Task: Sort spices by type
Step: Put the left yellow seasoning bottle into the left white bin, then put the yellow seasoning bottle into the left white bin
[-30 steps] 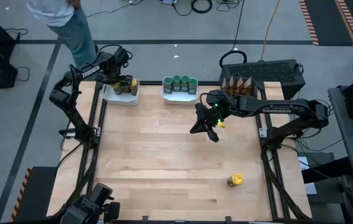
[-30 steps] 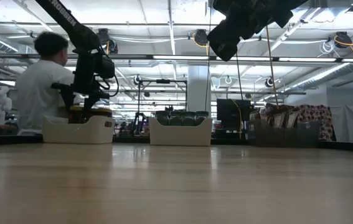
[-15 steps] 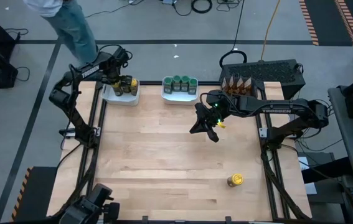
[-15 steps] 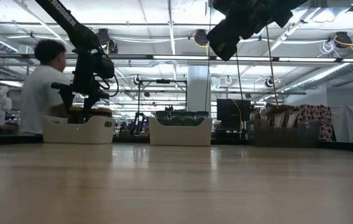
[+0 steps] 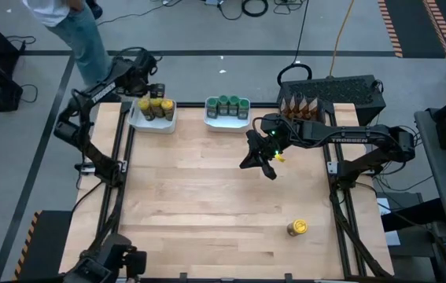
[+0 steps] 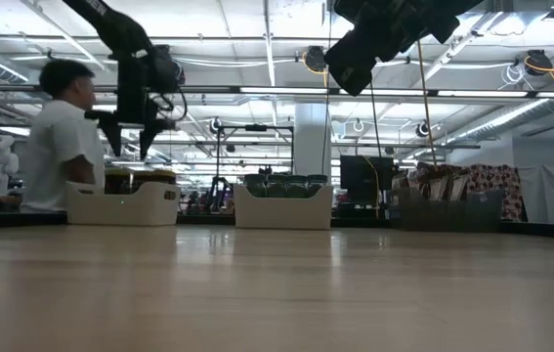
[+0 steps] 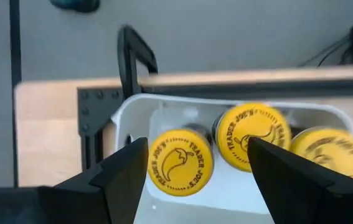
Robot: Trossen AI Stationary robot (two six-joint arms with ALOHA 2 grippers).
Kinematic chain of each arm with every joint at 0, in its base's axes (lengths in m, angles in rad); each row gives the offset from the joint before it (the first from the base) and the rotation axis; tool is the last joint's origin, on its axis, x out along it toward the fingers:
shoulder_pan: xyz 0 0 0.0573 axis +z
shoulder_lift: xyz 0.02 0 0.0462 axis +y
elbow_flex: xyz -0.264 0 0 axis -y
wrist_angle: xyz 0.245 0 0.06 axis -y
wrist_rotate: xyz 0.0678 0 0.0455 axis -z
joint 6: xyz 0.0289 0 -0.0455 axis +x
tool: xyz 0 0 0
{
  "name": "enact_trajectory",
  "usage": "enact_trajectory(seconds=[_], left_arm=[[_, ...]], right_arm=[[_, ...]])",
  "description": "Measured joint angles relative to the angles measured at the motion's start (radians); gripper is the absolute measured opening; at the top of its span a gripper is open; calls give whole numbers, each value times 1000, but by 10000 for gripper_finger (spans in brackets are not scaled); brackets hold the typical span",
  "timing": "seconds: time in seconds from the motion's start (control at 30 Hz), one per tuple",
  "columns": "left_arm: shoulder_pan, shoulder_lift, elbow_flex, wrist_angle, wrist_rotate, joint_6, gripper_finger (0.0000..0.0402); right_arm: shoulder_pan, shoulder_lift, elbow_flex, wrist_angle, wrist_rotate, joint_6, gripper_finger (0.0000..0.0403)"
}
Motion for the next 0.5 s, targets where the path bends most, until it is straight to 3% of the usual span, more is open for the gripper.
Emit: enact_trajectory(seconds=[0.17, 0.27, 0.37, 0.5], left_arm=[[-1, -51, 55, 2, 3, 16, 279], [-27, -93, 71, 31, 91, 72, 279], [-93, -140, 71, 54, 190, 98, 279], [-242, -184, 71, 91, 230, 131, 279]], right_arm=[[0, 0, 0, 0, 0, 25, 0], [0, -5, 0, -7, 0, 36, 0], [0, -21, 0, -10, -1, 57, 0], [0, -61, 0, -38, 0, 69, 0]])
